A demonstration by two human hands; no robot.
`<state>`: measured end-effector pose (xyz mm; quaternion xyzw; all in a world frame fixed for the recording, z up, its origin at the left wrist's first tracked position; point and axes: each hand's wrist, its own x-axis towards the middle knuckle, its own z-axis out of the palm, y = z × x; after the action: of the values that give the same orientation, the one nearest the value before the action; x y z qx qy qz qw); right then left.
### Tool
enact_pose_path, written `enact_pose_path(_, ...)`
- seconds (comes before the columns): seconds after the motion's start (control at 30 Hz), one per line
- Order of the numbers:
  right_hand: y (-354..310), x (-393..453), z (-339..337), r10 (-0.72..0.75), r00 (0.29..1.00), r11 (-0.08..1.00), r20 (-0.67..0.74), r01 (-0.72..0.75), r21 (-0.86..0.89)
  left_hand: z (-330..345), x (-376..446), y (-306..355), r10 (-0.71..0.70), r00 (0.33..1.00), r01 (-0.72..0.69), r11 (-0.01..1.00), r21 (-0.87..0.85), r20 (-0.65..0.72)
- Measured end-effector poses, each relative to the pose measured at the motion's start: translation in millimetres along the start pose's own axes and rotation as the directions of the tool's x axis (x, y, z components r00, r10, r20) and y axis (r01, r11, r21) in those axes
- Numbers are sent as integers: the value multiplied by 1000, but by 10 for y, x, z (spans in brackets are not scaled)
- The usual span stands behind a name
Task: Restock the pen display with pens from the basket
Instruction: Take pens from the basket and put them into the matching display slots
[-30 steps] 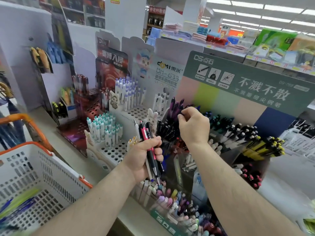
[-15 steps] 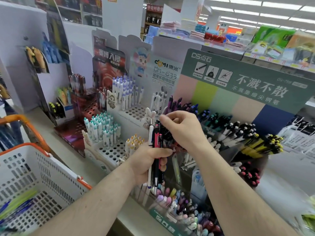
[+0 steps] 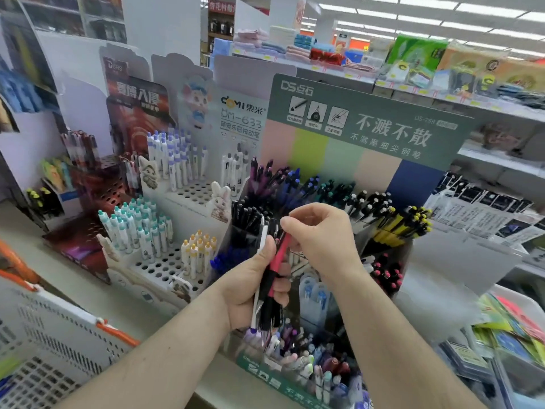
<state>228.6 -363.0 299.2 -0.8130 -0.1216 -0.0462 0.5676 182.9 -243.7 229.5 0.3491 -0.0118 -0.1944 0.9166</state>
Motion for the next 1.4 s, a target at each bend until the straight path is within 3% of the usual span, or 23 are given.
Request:
enact_pose_path(0.13, 11, -37, -278, 217, 960, 892, -175, -123, 436, 34, 66, -21, 3, 1000, -4, 994, -108, -8)
enact_pose_path(0.3, 195, -87, -503, 388, 831, 802, -398, -92, 590, 36, 138, -23, 75, 996, -62, 969, -239, 46)
enact_pose_path(0.5, 271, -236, -633, 588, 744, 636, -317, -183, 750, 260, 253, -124, 116, 993, -119, 983, -141, -28)
enact_pose_path(0.67, 366, -294, -779, 639, 732, 493, -236, -156, 856, 432, 370, -201, 212, 976, -215, 972, -99, -39)
enact_pose_path(0.77, 385, -301, -939, 622, 728, 467, -289, -48, 883, 512, 441, -215, 223, 974, -225, 968, -107, -28)
enact_pose_path(0.83, 359, -290, -1069, 565, 703, 557, -431, 60, 828, 517, 480, -229, 206, 979, -206, 973, -102, -10)
enact_pose_path(0.93, 345, -261, -1241, 355, 599, 814, -718, 180, 553, 508, 501, -239, 185, 983, -185, 980, -71, -7)
enact_pose_path(1.07, 476, -187, -1355, -9, 507, 987, -862, 143, 73, 502, 502, -238, 171, 985, -171, 985, -30, -8)
enact_pose_path(1.2, 605, -136, -1280, -202, 617, 974, -761, 47, -220, 496, 488, -227, 161, 987, -161, 987, -10, -9)
enact_pose_path(1.3, 635, -90, -1210, -150, 794, 949, -589, -53, -312, 477, 488, -216, 150, 989, -150, 989, 8, -17)
enact_pose_path(1.4, 655, -39, -1145, -56, 938, 836, -342, -143, -529, 444, 490, -220, 141, 990, -140, 989, 47, -24)
